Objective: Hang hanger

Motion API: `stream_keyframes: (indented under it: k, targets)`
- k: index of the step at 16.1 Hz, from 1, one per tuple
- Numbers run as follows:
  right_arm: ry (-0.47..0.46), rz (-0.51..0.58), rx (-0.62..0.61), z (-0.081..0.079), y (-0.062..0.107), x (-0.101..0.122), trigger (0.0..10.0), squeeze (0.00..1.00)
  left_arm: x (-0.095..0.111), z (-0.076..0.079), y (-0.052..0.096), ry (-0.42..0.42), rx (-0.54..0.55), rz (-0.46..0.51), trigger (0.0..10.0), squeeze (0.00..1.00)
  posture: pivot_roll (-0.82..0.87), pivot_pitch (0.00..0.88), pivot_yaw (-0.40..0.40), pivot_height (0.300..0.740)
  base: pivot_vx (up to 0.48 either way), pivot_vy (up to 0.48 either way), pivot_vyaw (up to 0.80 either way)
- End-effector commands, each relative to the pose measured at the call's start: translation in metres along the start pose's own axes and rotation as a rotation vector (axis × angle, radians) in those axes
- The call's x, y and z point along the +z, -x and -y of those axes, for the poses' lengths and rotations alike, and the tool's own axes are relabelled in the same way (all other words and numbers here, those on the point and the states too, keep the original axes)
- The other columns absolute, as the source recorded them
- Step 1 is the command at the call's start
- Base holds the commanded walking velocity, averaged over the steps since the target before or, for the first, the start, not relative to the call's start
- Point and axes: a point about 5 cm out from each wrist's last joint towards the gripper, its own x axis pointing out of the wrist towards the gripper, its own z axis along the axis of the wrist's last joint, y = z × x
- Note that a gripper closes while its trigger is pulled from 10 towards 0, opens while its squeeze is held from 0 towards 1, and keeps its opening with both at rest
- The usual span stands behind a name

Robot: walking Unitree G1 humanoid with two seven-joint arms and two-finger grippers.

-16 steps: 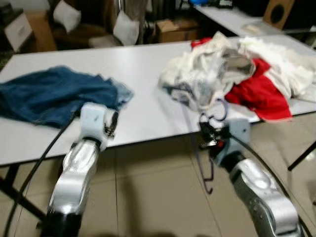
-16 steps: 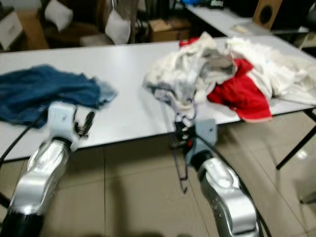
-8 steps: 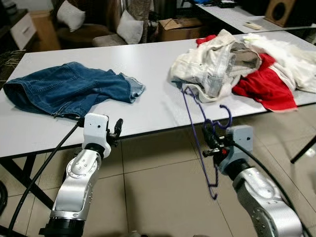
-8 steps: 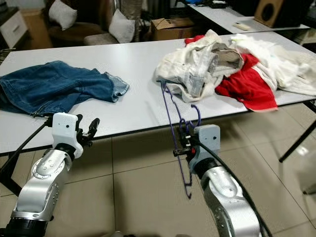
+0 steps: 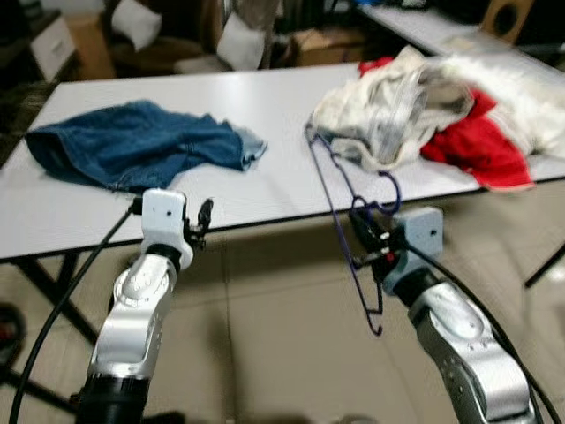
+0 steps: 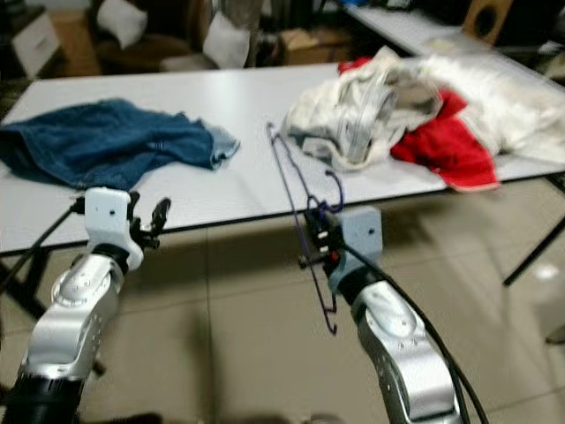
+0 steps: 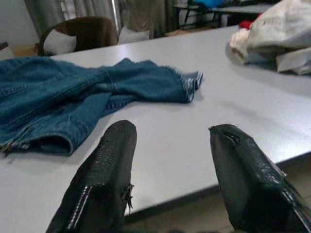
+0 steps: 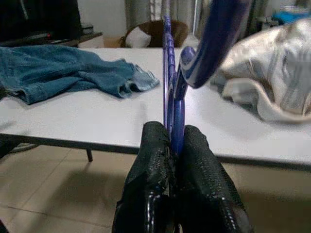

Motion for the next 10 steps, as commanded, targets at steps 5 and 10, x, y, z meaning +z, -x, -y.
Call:
stream_keyframes:
  k: [5, 10]
  targets:
    - [0.055, -0.001, 0.039, 0.001, -0.005, 0.001, 10.0, 0.0, 0.0, -0.006, -0.001, -0.008, 0.026, -0.001, 10.0, 0.33, -0.11, 0.0, 0.02, 0.74, 0.0, 0.0, 0.0]
    - [0.029, 0.01, 0.008, 0.006, -0.007, 0.003, 10.0, 0.0, 0.002, -0.008, -0.004, 0.026, 0.027, 0.007, 10.0, 0.34, -0.12, 0.0, 0.031, 0.74, 0.106, 0.0, 0.32]
